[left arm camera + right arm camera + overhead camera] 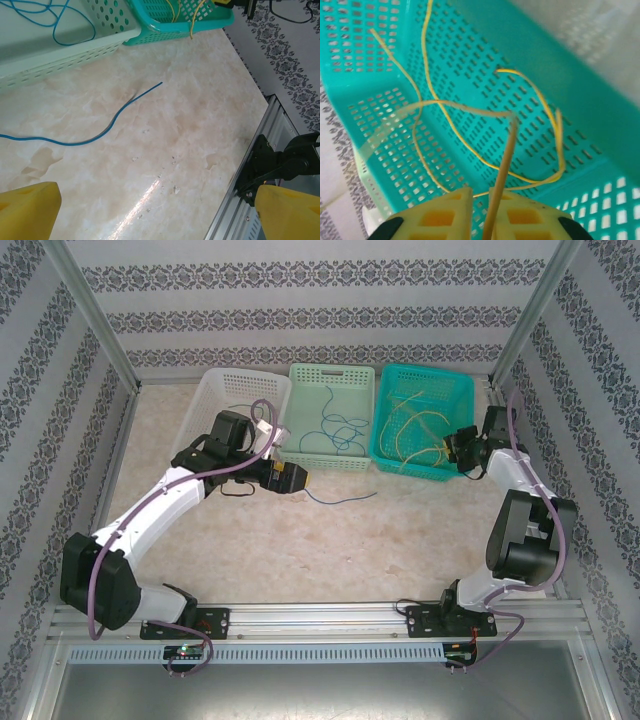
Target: Untangle the cables
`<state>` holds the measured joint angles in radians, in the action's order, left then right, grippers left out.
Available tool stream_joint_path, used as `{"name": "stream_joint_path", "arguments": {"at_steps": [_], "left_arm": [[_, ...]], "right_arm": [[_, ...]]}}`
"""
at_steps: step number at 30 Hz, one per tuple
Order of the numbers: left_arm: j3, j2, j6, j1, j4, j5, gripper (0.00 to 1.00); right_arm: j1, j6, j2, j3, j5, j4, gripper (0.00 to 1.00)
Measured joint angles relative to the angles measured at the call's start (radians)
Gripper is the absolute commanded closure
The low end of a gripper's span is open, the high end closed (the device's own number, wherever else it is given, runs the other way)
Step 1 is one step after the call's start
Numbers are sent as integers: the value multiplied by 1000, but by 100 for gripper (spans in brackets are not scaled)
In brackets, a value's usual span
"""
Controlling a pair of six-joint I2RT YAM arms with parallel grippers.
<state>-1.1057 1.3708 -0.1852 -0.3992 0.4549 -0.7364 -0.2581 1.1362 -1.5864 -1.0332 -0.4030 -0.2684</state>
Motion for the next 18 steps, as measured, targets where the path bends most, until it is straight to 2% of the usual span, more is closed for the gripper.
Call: {"name": "stream_joint_path", "arguments": {"at_steps": [6, 10, 11, 16, 17, 18], "left_arm": [[-15, 20, -2, 0, 0, -18, 0], [-17, 24, -4, 0, 0, -19, 0], [-17, 24, -4, 0, 0, -19, 0], [-17, 24, -5, 0, 0, -19, 0], [-17, 24, -5, 0, 0, -19, 0], [-17, 24, -6, 0, 0, -19, 0]], "right_arm": [[1, 14, 5, 14, 40, -4, 85], [9, 14, 13, 14, 66, -4, 99], [14, 13, 19, 15, 77, -2, 100], [34, 20, 82, 66, 118, 73, 100], [41, 16, 94, 73, 126, 89, 93], [47, 11, 101, 74, 132, 95, 82]]}}
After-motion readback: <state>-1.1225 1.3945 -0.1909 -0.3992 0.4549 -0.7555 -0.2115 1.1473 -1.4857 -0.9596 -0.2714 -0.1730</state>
